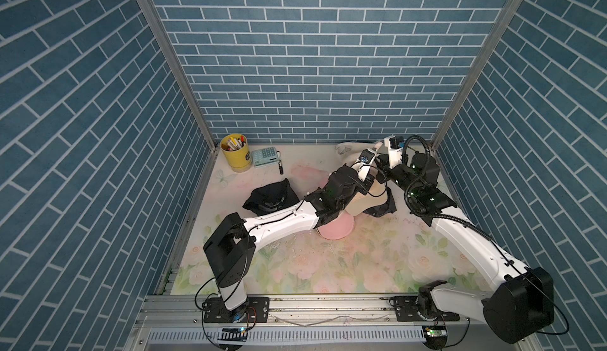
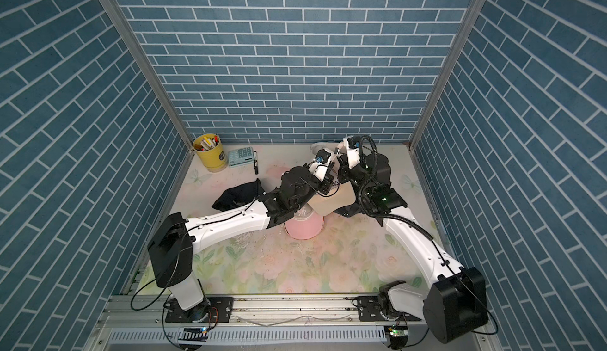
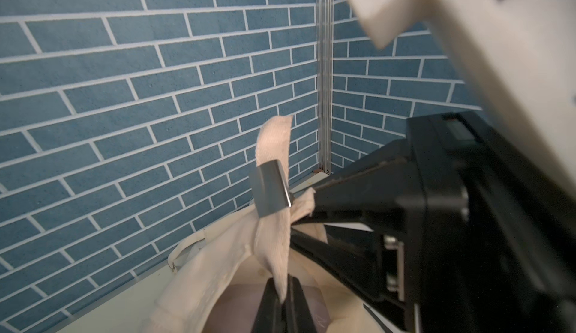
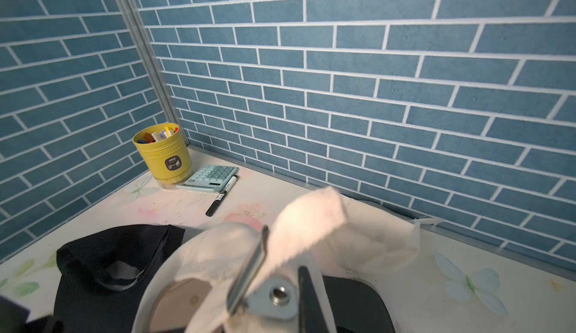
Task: Open the adjustable buckle of the baseball cap
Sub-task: Pull the adjustable strap on the baseball cap.
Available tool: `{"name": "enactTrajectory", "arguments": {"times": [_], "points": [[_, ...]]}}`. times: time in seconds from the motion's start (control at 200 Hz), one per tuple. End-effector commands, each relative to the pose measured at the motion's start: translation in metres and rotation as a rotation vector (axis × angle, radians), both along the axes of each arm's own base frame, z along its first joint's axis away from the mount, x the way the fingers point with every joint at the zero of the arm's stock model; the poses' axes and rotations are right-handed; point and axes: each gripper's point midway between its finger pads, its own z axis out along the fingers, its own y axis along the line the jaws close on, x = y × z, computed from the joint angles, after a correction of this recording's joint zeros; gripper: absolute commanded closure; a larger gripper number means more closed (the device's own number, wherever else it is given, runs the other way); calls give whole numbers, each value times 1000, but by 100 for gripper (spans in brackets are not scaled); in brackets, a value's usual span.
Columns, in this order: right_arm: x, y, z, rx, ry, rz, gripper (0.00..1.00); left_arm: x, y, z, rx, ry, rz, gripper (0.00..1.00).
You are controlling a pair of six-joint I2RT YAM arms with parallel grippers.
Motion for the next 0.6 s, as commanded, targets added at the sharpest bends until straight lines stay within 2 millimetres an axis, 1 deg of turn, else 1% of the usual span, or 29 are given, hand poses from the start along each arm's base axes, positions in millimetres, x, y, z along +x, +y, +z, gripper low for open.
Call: {"name": "enactTrajectory", "arguments": {"times": [0.0, 0.09, 0.25, 0.45, 0.495, 0.595], "points": [[-3, -8, 37, 122, -65, -49, 100, 3, -4, -1, -6, 22, -15, 100], [-3, -7, 41, 155, -67, -47, 100, 4, -4, -2, -12, 32, -26, 100], [5, -19, 42, 205, -44, -134, 100, 1, -9, -10, -6, 59, -62, 100], [6, -26, 56, 286, -65, -170, 100, -3, -18, -25, 40, 107, -108, 100], [7, -28, 58, 297, -71, -186, 100, -3, -18, -27, 41, 115, -107, 100], [10, -32, 56, 293, -69, -214, 100, 0, -14, -30, 31, 132, -94, 100]]}}
